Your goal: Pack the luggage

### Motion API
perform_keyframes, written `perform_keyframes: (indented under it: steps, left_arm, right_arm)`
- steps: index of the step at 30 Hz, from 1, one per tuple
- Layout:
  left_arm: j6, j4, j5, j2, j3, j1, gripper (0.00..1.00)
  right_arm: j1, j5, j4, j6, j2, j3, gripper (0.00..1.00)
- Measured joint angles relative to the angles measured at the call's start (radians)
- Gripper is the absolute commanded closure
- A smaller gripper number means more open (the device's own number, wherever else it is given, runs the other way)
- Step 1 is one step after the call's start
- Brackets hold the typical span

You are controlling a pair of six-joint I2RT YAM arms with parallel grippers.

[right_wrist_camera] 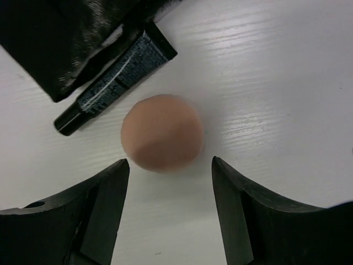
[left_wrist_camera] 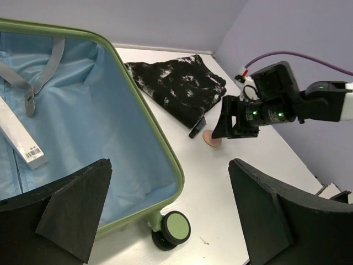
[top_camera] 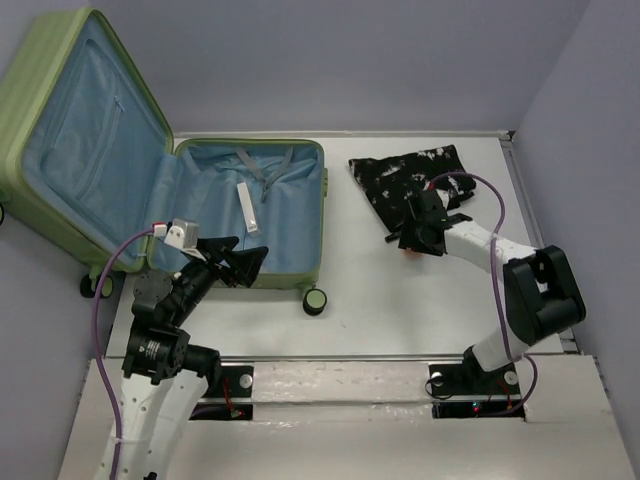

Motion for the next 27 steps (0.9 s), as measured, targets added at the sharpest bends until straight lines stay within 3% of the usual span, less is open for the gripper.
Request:
perform_keyframes:
  steps: [4,6,7,8,13,17,22,24,25,27]
  left_arm:
    - [0.000,0.000,0.001,0.000,0.000,0.000,0.01]
    - [0.000,0.000,0.002,0.000,0.000,0.000,0.01]
    - [0.000,0.000,0.003,0.000,0.000,0.001,0.01]
    - [0.000,0.000,0.004,0.000,0.000,0.002,0.01]
    - [0.000,0.000,0.008,0.002,0.000,0.006,0.01]
    - [0.000,0.001,0.018,0.002,0.000,0.006,0.01]
    - [0.000,0.004,0.022,0.002,0.000,0.013,0.01]
    - [0.000,0.005,0.022,0.002,0.000,0.014,0.01]
    - [0.000,0.005,0.021,0.002,0.000,0.015,0.01]
    - [0.000,0.005,0.021,0.002,0.000,0.015,0.01]
  right_arm:
    - [-0.021,-0.029,0.004,-0.029,0.105,0.016,0.43]
    - [-0.025,-0.037,0.005,-0.036,0.143,0.044,0.68]
    - [-0.026,-0.039,0.014,-0.041,0.157,0.060,0.86]
    - [-0.026,-0.040,0.023,-0.046,0.169,0.071,0.90]
    - [-0.025,-0.038,0.032,-0.048,0.138,0.055,0.93]
    - [0.008,-0.037,-0.013,-0.047,-0.023,0.023,0.93]
    - [0.199,-0.085,-0.039,-0.023,-0.157,0.142,0.93]
    - [0.299,-0.131,-0.023,-0.014,-0.113,0.296,0.66]
    - [0.336,-0.159,-0.016,-0.008,-0.072,0.381,0.38]
    - [0.387,-0.213,0.035,0.011,0.026,0.528,0.15]
